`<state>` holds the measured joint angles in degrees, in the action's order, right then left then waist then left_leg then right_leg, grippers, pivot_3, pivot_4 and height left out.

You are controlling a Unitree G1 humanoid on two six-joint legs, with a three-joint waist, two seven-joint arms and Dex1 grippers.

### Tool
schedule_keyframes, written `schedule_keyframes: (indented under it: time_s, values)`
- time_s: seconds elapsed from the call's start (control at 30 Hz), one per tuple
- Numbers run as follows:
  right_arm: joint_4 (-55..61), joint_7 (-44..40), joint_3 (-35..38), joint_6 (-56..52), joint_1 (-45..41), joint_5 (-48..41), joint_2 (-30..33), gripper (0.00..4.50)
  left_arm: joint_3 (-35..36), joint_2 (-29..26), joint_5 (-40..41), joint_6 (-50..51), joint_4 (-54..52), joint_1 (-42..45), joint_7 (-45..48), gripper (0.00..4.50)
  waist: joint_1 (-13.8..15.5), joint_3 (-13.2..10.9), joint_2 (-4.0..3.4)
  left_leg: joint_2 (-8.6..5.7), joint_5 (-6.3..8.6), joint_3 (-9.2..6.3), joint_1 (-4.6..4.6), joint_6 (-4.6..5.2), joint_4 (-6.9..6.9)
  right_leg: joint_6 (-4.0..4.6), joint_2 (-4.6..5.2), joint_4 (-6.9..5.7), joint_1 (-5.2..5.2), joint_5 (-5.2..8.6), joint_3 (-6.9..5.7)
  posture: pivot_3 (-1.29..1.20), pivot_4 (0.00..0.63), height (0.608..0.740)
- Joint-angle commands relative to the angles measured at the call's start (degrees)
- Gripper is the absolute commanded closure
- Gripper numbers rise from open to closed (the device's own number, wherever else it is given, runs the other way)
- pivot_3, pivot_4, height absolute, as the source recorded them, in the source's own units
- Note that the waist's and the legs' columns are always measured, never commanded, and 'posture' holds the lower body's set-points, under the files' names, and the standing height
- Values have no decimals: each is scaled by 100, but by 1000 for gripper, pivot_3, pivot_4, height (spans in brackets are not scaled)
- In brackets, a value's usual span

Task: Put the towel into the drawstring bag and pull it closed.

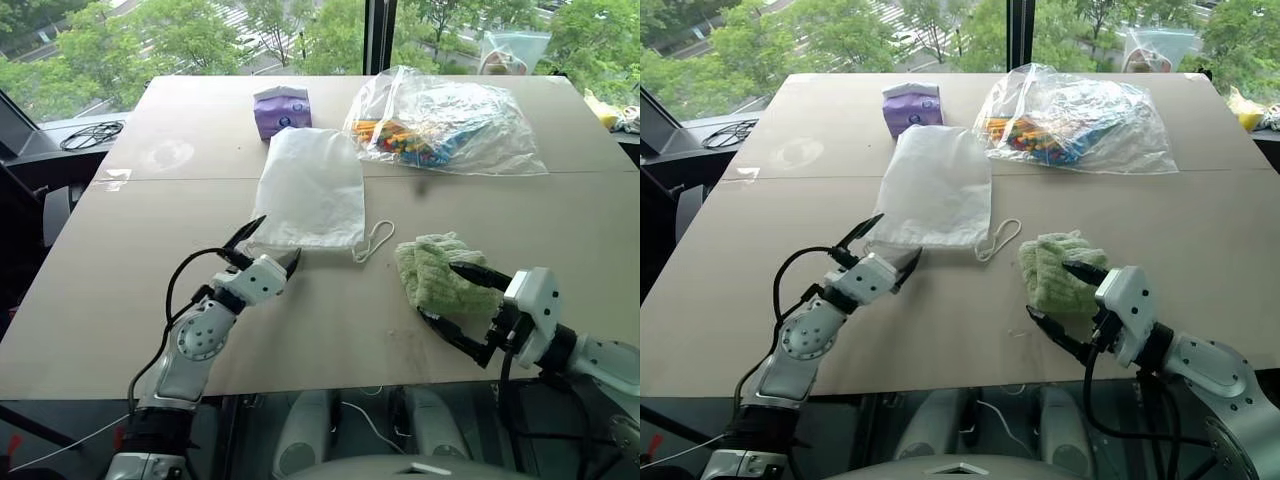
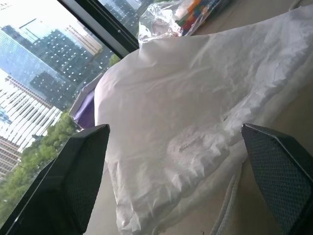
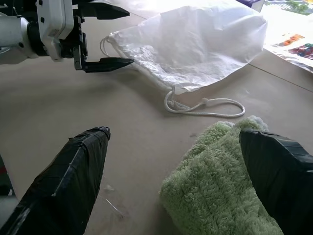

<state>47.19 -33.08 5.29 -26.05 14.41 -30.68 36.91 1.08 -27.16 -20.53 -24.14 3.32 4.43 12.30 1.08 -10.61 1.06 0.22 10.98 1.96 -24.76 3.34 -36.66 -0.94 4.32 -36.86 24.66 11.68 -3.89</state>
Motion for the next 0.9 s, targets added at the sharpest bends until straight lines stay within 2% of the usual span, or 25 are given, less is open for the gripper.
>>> schedule_keyframes:
  time_s: [0.03, 0.63, 0.9]
  values:
    - [236, 106, 18, 7, -70, -51, -78, 0, -86, -8, -157, -74, 100, 141, -230, 71, -1, 0, 0, 2, 0, 0, 0, -1, -4, -2, 0, 0, -1, -1, -2, 0, 150, 740]
    - [312, 226, -6, -94, -76, -109, -181, 0, -352, -403, -520, -208, 225, 259, -363, 71, -5, 3, 2, 7, 1, 2, 0, -2, -9, -2, 13, 0, -3, -3, -15, 0, 150, 740]
    - [321, 260, -25, -91, -83, -100, -225, 0, -352, -318, -524, 104, 349, 704, -420, 71, 3, 3, 2, 8, 1, 2, -2, -2, -9, -2, 17, 1, -3, -3, -22, 0, 150, 740]
